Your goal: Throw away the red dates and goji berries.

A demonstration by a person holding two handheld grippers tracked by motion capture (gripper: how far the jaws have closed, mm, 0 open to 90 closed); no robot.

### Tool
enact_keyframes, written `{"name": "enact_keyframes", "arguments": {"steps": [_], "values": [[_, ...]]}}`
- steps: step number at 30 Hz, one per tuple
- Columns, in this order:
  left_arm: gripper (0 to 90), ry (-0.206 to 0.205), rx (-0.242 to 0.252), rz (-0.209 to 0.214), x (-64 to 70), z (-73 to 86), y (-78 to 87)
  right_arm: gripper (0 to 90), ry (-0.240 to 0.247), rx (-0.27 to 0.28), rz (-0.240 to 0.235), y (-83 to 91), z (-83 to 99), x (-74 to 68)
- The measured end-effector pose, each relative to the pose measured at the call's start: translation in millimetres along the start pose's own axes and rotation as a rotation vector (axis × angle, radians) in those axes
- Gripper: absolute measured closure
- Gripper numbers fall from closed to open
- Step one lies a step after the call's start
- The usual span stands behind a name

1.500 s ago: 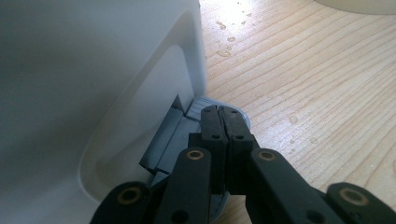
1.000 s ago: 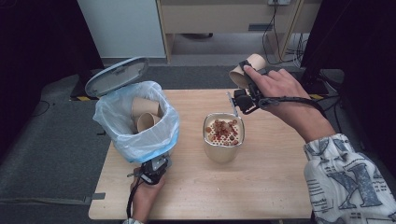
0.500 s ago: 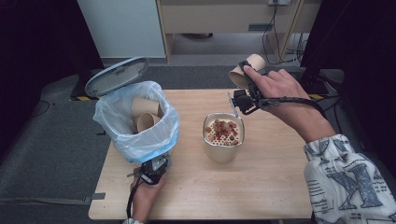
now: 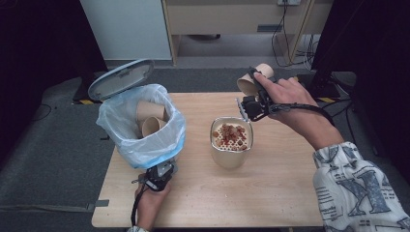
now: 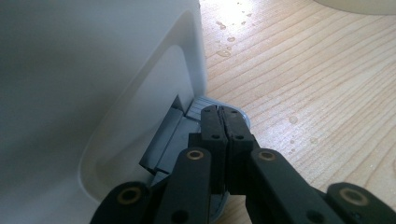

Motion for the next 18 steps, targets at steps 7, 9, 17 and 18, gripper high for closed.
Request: {"name": "enact_keyframes", "arguments": {"steps": [7,9,17,18], "values": [[87.9,0.000,0.001,0.000,0.1,0.1,0.0,35.9,-0.059,0.002,-0.037,-6.7,3.3,-13.1],[87.9,0.001,0.001,0.000,0.0,0.1,0.0,35.9,-0.052,0.001,-0.041,-7.5,3.6,-15.1],[87.9,0.000,0.000,-0.001,0.3,0.1,0.1,35.8,-0.104,0.017,-0.066,-7.1,5.7,-18.6],[87.9,0.003,0.004,0.000,0.4,0.1,-0.3,35.8,-0.115,0.018,-0.074,-7.1,6.1,-19.9]]}}
Point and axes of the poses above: each handheld gripper's, and its own axes: y roughly backward along the jaws, z roughly out of its underside, x roughly to its right, the point moved 1 cm from there along -y, roughly forward along the jaws, and after that the axes turned 4 degrees about y, right-handed, at the moved point
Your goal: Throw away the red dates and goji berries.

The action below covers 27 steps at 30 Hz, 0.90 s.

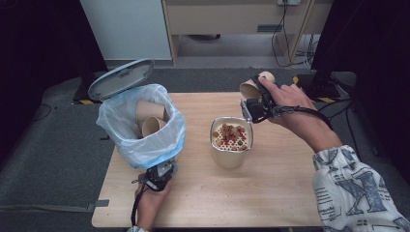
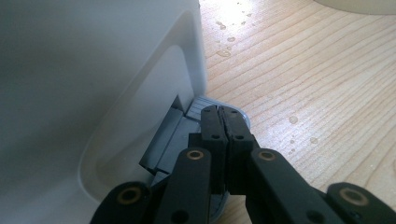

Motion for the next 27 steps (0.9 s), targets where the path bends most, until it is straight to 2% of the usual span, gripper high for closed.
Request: {"name": "enact_keyframes", "arguments": {"steps": [1,3,7,10,12,16,27], "values": [[87.9,-0.001,0.000,0.000,-0.1,0.0,0.0,35.7,-0.008,0.005,-0.008,-0.5,0.7,-1.1],[87.9,-0.003,-0.003,-0.001,-0.1,0.0,0.2,35.7,-0.062,0.022,-0.038,-1.5,3.0,-3.8],[87.9,-0.003,-0.003,0.000,-0.3,0.0,0.2,35.7,-0.132,0.039,-0.082,-4.3,9.9,-8.7],[87.9,-0.003,-0.003,0.000,-0.3,0.0,0.2,35.8,-0.209,0.051,-0.117,-6.1,17.8,-12.3],[87.9,-0.012,-0.003,-0.002,-0.9,-0.3,0.3,35.8,-0.225,0.050,-0.122,-6.3,18.9,-13.4],[87.9,-0.006,-0.003,-0.001,-0.5,-0.1,0.3,35.8,-0.264,0.055,-0.143,-7.1,23.8,-17.4],[87.9,-0.003,0.001,0.001,-0.5,-0.1,0.0,35.8,-0.334,0.062,-0.161,-7.9,32.5,-22.4]]}}
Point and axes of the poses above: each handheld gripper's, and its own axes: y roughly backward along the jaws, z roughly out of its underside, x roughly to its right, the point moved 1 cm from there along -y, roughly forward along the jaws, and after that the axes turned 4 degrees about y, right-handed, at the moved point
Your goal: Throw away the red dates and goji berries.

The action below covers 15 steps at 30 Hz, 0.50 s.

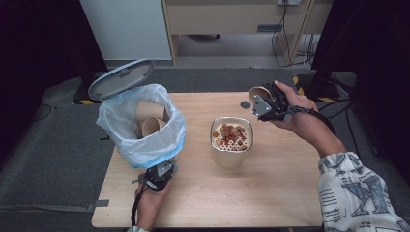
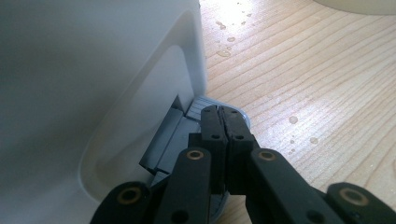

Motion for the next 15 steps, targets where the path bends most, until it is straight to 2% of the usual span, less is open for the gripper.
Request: {"name": "enact_keyframes", "arguments": {"steps": [5,6,8,11,15], "values": [[87.9,0.001,0.000,0.000,0.0,0.0,0.0,35.8,-0.016,0.002,-0.006,-0.4,3.8,-0.6],[87.9,0.000,0.000,0.000,0.0,0.0,0.0,35.8,-0.045,0.003,-0.006,-0.6,6.4,-0.4],[87.9,0.000,0.000,0.000,0.0,0.0,0.0,35.8,-0.053,0.003,-0.006,-0.7,7.4,0.0],[87.9,-0.003,-0.002,0.001,-0.1,-0.1,0.2,35.8,-0.108,0.013,-0.014,-0.5,11.6,1.8],[87.9,-0.004,-0.004,0.000,-0.4,-0.1,0.3,35.8,-0.154,0.026,-0.027,-0.6,17.0,3.2]]}}
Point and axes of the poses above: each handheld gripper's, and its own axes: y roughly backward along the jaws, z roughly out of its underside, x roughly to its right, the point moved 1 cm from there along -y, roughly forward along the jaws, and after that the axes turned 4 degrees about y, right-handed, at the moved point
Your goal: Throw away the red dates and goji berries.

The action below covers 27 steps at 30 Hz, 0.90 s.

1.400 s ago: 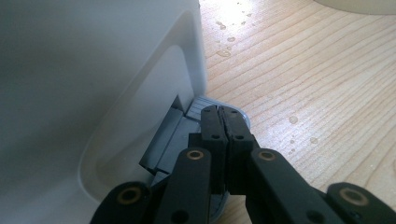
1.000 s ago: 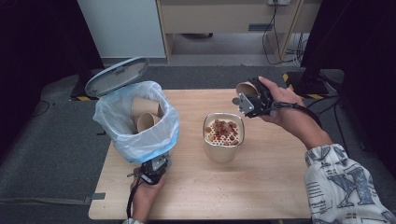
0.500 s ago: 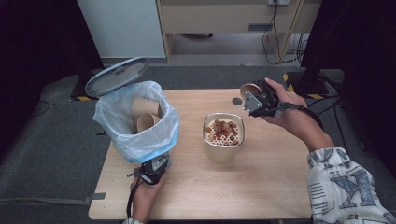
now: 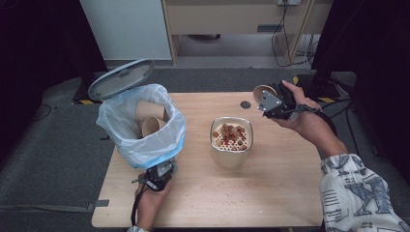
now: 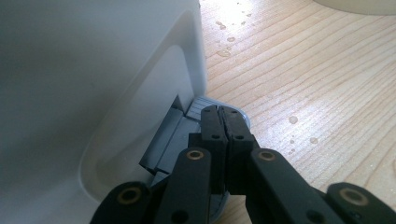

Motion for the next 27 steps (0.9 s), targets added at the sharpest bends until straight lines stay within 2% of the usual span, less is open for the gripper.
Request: {"name": "enact_keyframes", "arguments": {"steps": [5,6,8,11,12,14,15,27], "values": [[88.0,0.001,0.000,0.000,0.0,0.0,0.0,35.9,-0.036,0.006,-0.009,0.0,3.1,0.3],[87.9,0.001,0.000,0.001,-0.1,0.0,0.0,35.9,-0.070,0.015,-0.021,-0.5,5.1,0.6],[87.9,0.001,0.000,0.001,-0.1,0.0,0.0,35.9,-0.081,0.020,-0.029,-0.6,5.8,1.0],[87.9,0.002,0.000,0.001,-0.1,0.0,0.0,35.9,-0.145,0.033,-0.058,-1.1,8.7,0.9],[87.9,0.003,0.000,0.001,-0.1,0.0,0.0,35.9,-0.180,0.046,-0.071,-1.4,10.5,2.2],[87.9,0.001,0.000,0.001,-0.1,0.0,0.0,35.9,-0.198,0.050,-0.075,-1.5,11.3,2.7],[87.9,0.002,0.000,0.001,-0.1,0.0,0.0,35.9,-0.237,0.058,-0.089,-1.2,13.7,4.5],[88.0,0.001,0.000,0.001,-0.1,0.0,0.0,35.7,-0.352,0.095,-0.146,-1.6,18.8,6.7]]}}
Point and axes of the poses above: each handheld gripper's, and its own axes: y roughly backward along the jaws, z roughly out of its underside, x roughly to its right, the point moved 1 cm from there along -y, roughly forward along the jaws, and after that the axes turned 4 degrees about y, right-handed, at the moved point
